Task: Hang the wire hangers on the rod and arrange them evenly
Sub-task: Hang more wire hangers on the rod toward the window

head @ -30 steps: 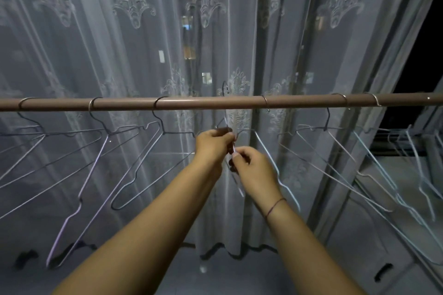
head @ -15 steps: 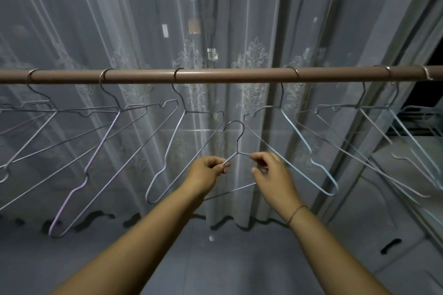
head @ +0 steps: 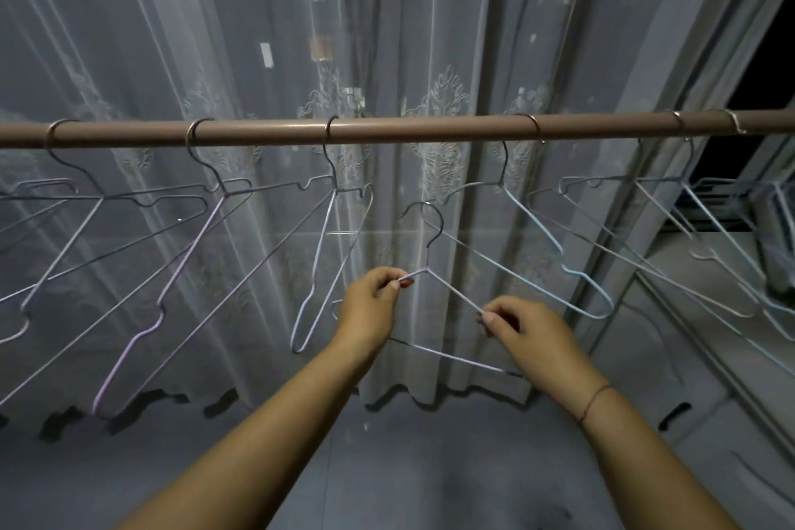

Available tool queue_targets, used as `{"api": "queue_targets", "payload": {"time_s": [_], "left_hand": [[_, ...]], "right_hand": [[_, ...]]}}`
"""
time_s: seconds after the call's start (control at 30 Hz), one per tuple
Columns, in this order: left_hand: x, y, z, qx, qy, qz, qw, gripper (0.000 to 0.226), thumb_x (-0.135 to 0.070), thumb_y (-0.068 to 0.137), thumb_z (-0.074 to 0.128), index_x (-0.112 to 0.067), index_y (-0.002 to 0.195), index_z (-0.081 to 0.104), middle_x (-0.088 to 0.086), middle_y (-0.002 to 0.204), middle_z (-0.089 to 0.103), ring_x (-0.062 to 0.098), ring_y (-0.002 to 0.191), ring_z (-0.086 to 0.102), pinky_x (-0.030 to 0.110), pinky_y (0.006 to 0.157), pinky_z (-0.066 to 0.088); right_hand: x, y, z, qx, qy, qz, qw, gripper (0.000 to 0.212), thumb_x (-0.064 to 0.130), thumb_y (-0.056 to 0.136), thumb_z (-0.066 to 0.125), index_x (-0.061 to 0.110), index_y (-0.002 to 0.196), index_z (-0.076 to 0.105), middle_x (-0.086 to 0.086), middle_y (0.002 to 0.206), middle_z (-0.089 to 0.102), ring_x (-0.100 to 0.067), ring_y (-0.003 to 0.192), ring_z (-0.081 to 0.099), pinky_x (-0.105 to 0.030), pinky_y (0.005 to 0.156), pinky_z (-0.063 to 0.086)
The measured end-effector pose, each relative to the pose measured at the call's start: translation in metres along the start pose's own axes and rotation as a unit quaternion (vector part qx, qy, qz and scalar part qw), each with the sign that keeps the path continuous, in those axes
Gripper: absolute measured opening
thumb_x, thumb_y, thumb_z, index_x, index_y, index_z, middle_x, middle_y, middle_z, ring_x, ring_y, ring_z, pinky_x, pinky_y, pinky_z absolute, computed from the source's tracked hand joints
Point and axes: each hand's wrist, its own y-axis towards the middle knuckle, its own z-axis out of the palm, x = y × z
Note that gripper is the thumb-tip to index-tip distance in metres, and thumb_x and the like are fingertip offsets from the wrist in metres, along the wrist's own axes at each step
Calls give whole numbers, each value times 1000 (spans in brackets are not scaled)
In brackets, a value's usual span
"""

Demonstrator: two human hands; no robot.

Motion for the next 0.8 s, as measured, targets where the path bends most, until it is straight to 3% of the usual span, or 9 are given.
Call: {"api": "queue_targets", "payload": {"time_s": [0.13, 0.2, 0.27, 0.37, 0.47, 0.63, 0.8], "left_hand": [[-8, -7, 8, -27, -15, 18, 999, 16, -17, 90, 57, -22, 104, 63, -4, 116, 56, 9, 106, 51, 23, 89, 40], [-14, -15, 13, -86, -7, 53, 995, 22, -19, 85, 63, -21, 108, 62, -7, 113, 51, 5, 101, 48, 18, 86, 38], [-22, -22, 19, -110, -46, 69, 990, 17, -19, 82, 68, -19, 98, 64, 0, 102, 58, 9, 89, 54, 20, 80, 43], [-38, -34, 30, -27, -132, 31, 990, 6, -15, 83, 66, -13, 88, 68, 8, 83, 69, 9, 72, 60, 17, 68, 49], [-56, -39, 38, 52, -177, 9, 983, 10, -16, 87, 61, -12, 88, 70, 1, 72, 68, 0, 58, 59, 10, 57, 46], [-89, -31, 36, 55, -213, 33, 975, 16, -14, 87, 61, -4, 96, 70, 7, 76, 66, 9, 65, 58, 13, 57, 44], [-113, -14, 29, 43, -251, 43, 966, 14, -8, 88, 58, -1, 98, 66, 5, 72, 64, -2, 44, 56, 7, 48, 44]], "right_hand": [[4, -14, -8, 12, 176, 40, 983, 30, 8, 90, 53, 23, 68, 66, 5, 53, 63, -12, 56, 52, -15, 53, 42], [7, -22, -10, -14, 217, 45, 975, 30, 5, 90, 52, 22, 70, 67, 4, 54, 60, -12, 54, 50, -14, 48, 39], [10, -29, -10, -53, 238, 39, 969, 28, 6, 90, 52, 21, 72, 68, 4, 54, 61, -9, 53, 51, -13, 48, 41], [17, -36, -8, -100, 255, 29, 961, 25, 8, 89, 54, 22, 74, 68, 7, 57, 64, -4, 55, 55, -17, 55, 45], [27, -36, -9, -125, 273, 21, 954, 24, 8, 89, 54, 23, 76, 68, 8, 60, 65, -9, 59, 55, -30, 64, 47], [50, -24, -15, -158, 297, 7, 942, 23, 9, 89, 53, 22, 76, 67, 6, 58, 64, -4, 54, 53, -30, 64, 47], [76, -5, -20, -164, 301, -24, 939, 21, 9, 88, 53, 22, 78, 67, 2, 60, 63, 2, 52, 53, -20, 62, 43]]}}
